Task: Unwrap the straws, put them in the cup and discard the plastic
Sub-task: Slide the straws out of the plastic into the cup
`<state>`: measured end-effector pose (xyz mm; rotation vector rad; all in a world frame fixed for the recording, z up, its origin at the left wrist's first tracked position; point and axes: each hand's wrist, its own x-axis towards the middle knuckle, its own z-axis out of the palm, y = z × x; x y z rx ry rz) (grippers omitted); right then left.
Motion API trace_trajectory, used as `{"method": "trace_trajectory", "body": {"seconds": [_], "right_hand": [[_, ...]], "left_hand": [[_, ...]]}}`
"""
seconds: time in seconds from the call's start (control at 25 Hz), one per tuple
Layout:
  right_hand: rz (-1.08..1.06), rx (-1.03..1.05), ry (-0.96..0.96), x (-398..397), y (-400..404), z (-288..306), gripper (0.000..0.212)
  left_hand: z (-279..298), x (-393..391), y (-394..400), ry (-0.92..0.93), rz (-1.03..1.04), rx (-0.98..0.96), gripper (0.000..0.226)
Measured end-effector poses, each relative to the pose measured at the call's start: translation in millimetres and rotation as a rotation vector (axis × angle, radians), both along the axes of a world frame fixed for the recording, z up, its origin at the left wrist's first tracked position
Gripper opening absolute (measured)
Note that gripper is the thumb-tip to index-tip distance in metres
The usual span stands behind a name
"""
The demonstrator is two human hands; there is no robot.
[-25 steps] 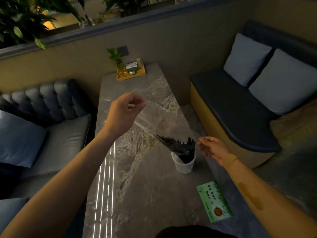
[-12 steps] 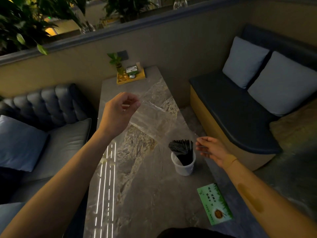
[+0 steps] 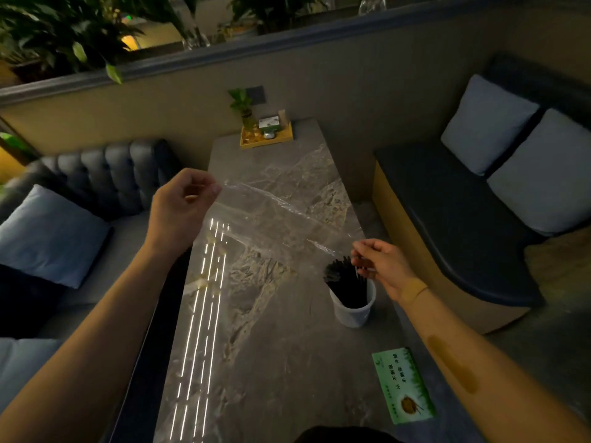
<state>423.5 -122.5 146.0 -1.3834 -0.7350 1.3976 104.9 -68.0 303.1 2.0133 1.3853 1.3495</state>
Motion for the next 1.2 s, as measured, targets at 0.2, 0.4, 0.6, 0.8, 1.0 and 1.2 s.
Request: {"method": "trace_trajectory", "body": {"seconds": [0.2,0.4,0.6,0.8,1.0,1.2], "right_hand": [[0.036,0.033,-0.022,-29.4,10.3,10.5,0.007],[0.132,0.076,0.03,-73.7,11.5,16.4,0.015],[0.238,0.022,0.124,-117.9,-3.1,-3.1,0.014],[0.228,-0.149,0.059,-145.8,-23.2,-43.8,0.046],[0.189,-0.238,-0.032,-160.7,-34.2,-77.4,0.026],[0.092,-0.316,-0.151,-169.6,-44.0,-104.9,0.014]], "left_hand": [[-7.7,-45.2,-22.7,-0.08,0.106,-0.02,0.025],[-43.4,-104.3,-47.4,-0.268,0.23,-0.17,0.02],[-121.8,-144.9,-78.0,-0.459,0.423,-0.408,0.02],[-193.2,-160.9,-106.2,-0.558,0.521,-0.583,0.012],[-241.6,-175.4,-116.7,-0.557,0.542,-0.71,0.005],[-275.4,-189.7,-124.8,-0.464,0.501,-0.816,0.004]]}}
